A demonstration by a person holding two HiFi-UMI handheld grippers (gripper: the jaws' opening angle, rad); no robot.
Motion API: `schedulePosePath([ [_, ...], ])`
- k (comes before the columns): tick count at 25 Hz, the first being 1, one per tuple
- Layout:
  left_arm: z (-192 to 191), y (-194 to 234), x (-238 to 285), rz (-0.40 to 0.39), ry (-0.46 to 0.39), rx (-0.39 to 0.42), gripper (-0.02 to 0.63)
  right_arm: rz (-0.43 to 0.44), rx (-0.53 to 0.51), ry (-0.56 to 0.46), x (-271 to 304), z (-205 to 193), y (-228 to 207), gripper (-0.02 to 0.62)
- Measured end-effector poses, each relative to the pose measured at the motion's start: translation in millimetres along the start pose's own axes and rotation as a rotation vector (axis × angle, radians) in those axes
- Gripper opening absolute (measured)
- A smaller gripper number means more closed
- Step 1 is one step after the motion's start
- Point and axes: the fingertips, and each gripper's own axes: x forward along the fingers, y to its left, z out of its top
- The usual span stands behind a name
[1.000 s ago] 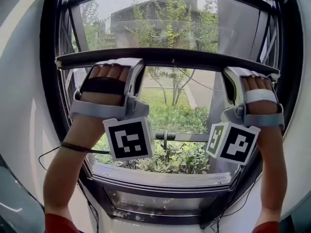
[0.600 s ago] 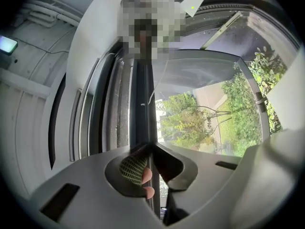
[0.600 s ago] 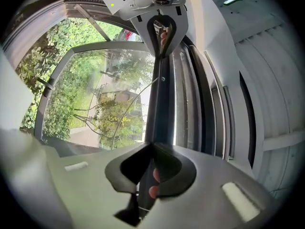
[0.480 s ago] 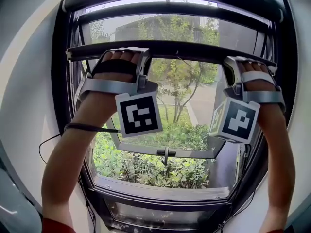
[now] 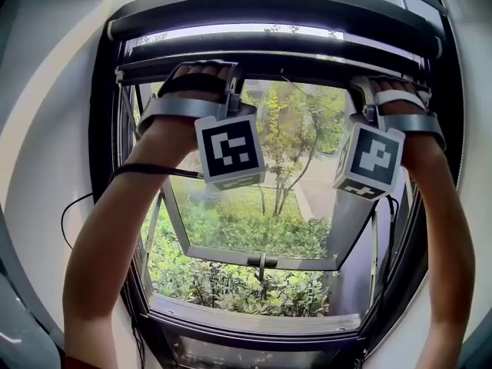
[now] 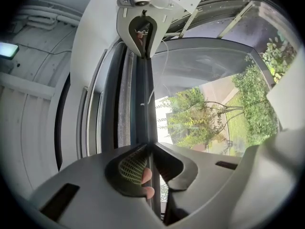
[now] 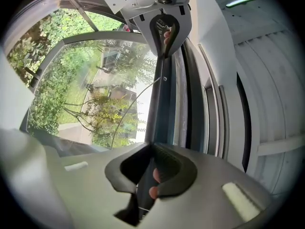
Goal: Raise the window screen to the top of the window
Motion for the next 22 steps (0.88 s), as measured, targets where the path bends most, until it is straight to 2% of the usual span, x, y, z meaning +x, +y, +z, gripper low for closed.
schedulePosePath([
  [3,1,10,9,0.005,-0.003,-0.014,0.044,-0.028,0.016,-0.021,9,3,-17,0.037],
  [8,-4,37,27,0.069,0.02,0.019,0.046,-0.038,0.003,-0.006,27,-3,-35,0.037],
  [15,-7,60,48,0.083,0.038,0.007,0.047,-0.074,0.006,-0.008,47,-7,-57,0.038],
  [19,-8,63,52,0.071,0.047,-0.005,0.048,-0.071,0.036,-0.01,53,-6,-60,0.038],
  [22,-9,64,51,0.089,0.042,-0.011,0.048,-0.103,0.049,-0.011,51,-5,-62,0.038],
])
